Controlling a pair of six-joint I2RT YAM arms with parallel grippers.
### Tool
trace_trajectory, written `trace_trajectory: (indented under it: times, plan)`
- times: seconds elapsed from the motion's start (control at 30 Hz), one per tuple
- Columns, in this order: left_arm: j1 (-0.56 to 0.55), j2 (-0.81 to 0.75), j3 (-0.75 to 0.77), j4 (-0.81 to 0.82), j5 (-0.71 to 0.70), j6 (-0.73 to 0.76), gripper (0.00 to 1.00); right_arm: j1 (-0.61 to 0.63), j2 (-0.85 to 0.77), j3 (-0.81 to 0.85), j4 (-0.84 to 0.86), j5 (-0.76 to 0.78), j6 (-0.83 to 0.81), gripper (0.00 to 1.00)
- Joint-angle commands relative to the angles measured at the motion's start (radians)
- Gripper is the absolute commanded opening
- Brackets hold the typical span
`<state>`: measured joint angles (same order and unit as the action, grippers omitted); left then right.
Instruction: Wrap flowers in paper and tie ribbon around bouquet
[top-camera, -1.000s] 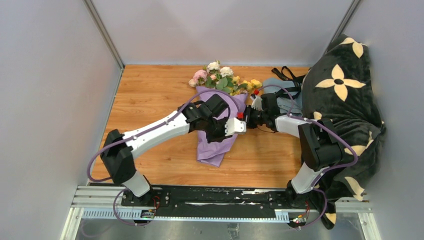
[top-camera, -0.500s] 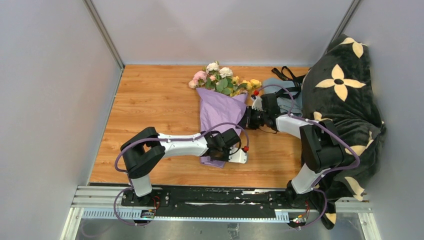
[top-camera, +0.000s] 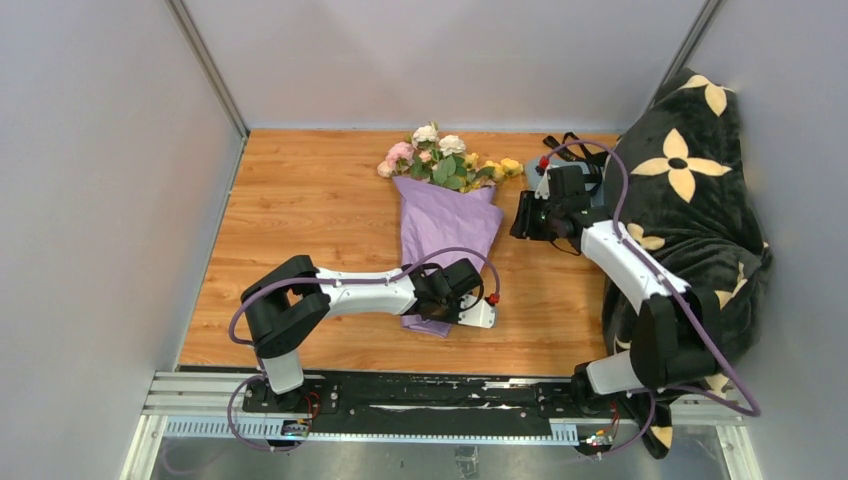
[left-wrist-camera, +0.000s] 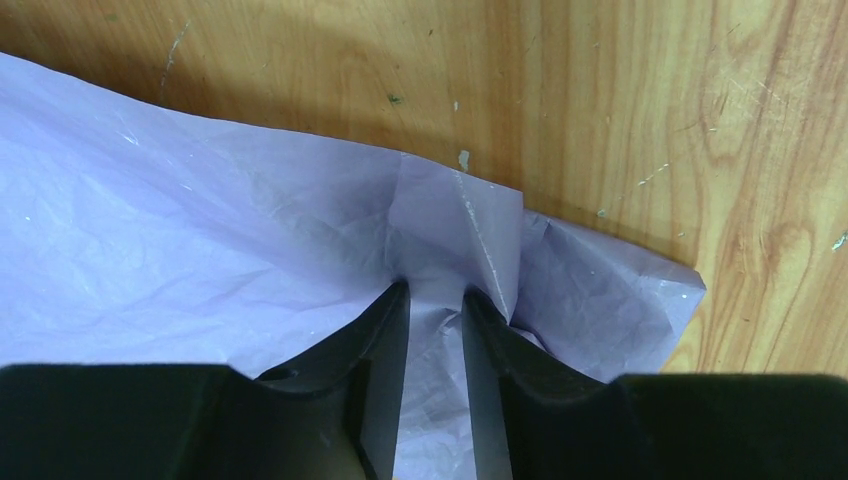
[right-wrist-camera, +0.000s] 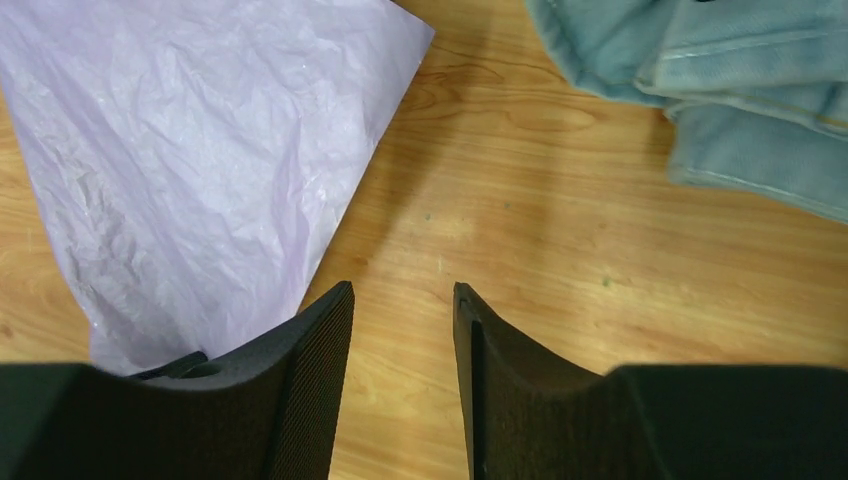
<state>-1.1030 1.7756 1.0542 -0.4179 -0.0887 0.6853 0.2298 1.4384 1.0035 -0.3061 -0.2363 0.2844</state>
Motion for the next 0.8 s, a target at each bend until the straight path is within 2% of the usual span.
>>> trace_trajectory:
  times: [0.0,0.07,0.13,0.2,0.33,0.47,0.6,0.77]
  plan:
    - [-0.028,0.056,-0.027,-0.046,0.083,-0.019,0.38,0.091,-0.117,0.010,-0.126,0.211,-0.078,0.44]
    - [-0.037,0.055,-0.028,-0.048,0.083,-0.015,0.38,0.171,-0.134,-0.007,-0.084,0.216,-0.132,0.39]
    - [-0.044,0.053,-0.027,-0.051,0.079,-0.013,0.39,0.223,-0.114,-0.038,0.018,0.066,-0.175,0.35]
    - [-0.049,0.052,-0.028,-0.051,0.072,-0.013,0.39,0.224,-0.051,-0.062,0.121,-0.064,-0.149,0.28]
    - [-0.057,0.050,-0.029,-0.059,0.060,-0.013,0.39,0.198,0.159,-0.009,0.163,-0.144,-0.117,0.17]
    - [-0.077,0.042,-0.022,-0.068,0.064,0.000,0.42,0.190,0.313,0.027,0.188,-0.161,-0.115,0.13]
    - [-0.097,0.041,-0.003,-0.080,0.092,0.028,0.44,0.160,0.381,0.024,0.205,-0.146,-0.099,0.10]
    - [-0.092,-0.043,0.179,-0.302,0.316,0.048,0.47,0.147,0.409,0.011,0.198,-0.142,-0.104,0.10]
